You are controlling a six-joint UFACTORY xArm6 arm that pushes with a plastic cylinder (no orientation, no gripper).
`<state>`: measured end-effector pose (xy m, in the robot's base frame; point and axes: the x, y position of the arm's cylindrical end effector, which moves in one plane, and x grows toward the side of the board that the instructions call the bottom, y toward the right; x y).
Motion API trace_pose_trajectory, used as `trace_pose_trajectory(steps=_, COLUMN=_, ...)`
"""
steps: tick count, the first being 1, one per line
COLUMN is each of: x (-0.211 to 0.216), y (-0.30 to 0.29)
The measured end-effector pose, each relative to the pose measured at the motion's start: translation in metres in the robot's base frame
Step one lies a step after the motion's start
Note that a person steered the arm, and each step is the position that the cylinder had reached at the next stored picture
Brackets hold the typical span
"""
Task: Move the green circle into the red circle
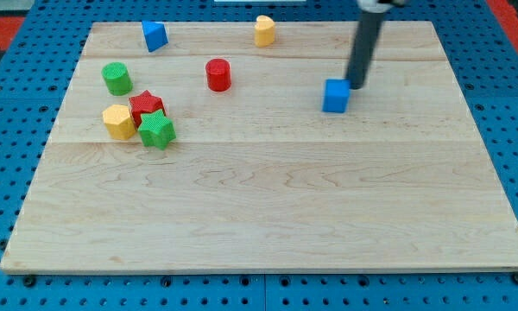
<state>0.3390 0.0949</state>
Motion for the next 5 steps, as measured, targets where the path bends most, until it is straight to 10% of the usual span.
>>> trace_pose_trajectory(steps=5, x=0.008, y=-0.354)
